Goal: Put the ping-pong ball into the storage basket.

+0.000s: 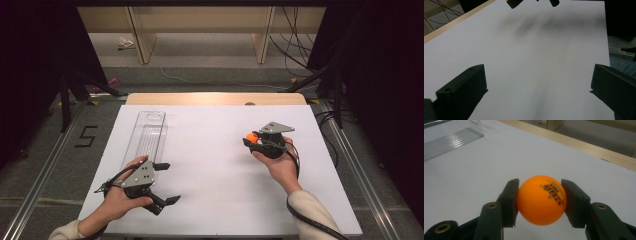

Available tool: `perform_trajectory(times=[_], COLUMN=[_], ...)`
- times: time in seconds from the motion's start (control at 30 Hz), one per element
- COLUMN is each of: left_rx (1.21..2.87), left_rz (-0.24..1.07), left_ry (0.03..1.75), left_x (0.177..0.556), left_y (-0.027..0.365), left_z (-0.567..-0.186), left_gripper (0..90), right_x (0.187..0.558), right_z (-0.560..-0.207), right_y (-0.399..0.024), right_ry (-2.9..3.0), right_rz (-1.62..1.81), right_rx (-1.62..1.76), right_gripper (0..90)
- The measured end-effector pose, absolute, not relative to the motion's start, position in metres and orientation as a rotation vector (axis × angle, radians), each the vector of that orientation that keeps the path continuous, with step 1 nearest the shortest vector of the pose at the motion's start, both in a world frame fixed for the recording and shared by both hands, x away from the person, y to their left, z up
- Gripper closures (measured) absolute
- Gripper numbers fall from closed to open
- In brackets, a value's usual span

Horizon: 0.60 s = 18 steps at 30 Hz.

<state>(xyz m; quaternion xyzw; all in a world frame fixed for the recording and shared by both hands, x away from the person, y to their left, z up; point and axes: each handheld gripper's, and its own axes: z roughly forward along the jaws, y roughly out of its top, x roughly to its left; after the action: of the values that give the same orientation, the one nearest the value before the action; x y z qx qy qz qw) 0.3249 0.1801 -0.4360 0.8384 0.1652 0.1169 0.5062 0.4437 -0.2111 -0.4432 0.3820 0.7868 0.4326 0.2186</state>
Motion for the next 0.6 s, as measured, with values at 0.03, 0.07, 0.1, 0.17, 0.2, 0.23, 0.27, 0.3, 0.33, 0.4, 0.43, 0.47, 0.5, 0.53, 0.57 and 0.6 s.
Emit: perform_trajectory(times=[0.03, 0.07, 0.1, 0.17, 0.2, 0.23, 0.27, 0.3, 0.33, 0.4, 0.43, 0.47, 0.5, 0.53, 0.57, 0.6], left_rx=[2.022, 2.022, 2.022, 2.021, 2.022, 2.022, 2.022, 2.022, 2.022, 2.023, 2.023, 2.022, 2.022, 2.022, 2.022, 2.022], left_rz=[0.282, 0.282, 0.282, 0.281, 0.281, 0.281, 0.281, 0.281, 0.28, 0.28, 0.28, 0.28, 0.28, 0.28, 0.28, 0.28], left_ry=[0.398, 0.399, 0.399, 0.398, 0.398, 0.398, 0.397, 0.397, 0.397, 0.397, 0.397, 0.397, 0.397, 0.397, 0.397, 0.396], left_x=[0.3249, 0.3249, 0.3249, 0.3249, 0.3249, 0.3249, 0.3248, 0.3248, 0.3248, 0.3248, 0.3248, 0.3248, 0.3248, 0.3248, 0.3248, 0.3247], left_y=[0.1801, 0.1802, 0.1802, 0.1802, 0.1802, 0.1802, 0.1801, 0.1801, 0.1801, 0.1801, 0.1801, 0.1801, 0.1801, 0.1801, 0.1801, 0.1801], left_z=[-0.436, -0.436, -0.436, -0.4359, -0.436, -0.436, -0.436, -0.436, -0.436, -0.4359, -0.4359, -0.436, -0.436, -0.436, -0.436, -0.436], left_gripper=[0.0, 0.0, 0.0, 0.0, 0.0, 0.0, 0.0, 0.0, 0.0, 0.0, 0.0, 0.0, 0.0, 0.0, 0.0, 0.0], right_x=[0.4437, 0.4434, 0.4434, 0.443, 0.4428, 0.4428, 0.4425, 0.4425, 0.4423, 0.4422, 0.4422, 0.4421, 0.4418, 0.4418, 0.4416, 0.4415], right_z=[-0.4432, -0.4429, -0.4429, -0.4426, -0.4426, -0.4426, -0.4423, -0.4423, -0.4421, -0.4417, -0.4417, -0.4416, -0.4408, -0.4406, -0.4403, -0.4402], right_y=[-0.2111, -0.2093, -0.2093, -0.208, -0.207, -0.207, -0.2062, -0.2062, -0.2056, -0.2047, -0.2047, -0.2044, -0.2031, -0.2026, -0.2021, -0.2013], right_ry=[2.178, 2.179, 2.179, 2.182, 2.182, 2.182, 2.184, 2.184, 2.185, 2.185, 2.185, 2.184, 2.186, 2.186, 2.187, 2.187], right_rz=[1.197, 1.201, 1.201, 1.202, 1.206, 1.206, 1.207, 1.207, 1.21, 1.214, 1.214, 1.216, 1.22, 1.221, 1.221, 1.225], right_rx=[1.057, 1.052, 1.052, 1.049, 1.045, 1.045, 1.046, 1.046, 1.045, 1.041, 1.041, 1.039, 1.036, 1.033, 1.031, 1.029], right_gripper=[51.6, 51.6, 51.6, 51.6, 51.6, 51.6, 51.6, 51.6, 51.6, 51.6, 51.6, 51.6, 51.6, 51.6, 51.6, 51.6])
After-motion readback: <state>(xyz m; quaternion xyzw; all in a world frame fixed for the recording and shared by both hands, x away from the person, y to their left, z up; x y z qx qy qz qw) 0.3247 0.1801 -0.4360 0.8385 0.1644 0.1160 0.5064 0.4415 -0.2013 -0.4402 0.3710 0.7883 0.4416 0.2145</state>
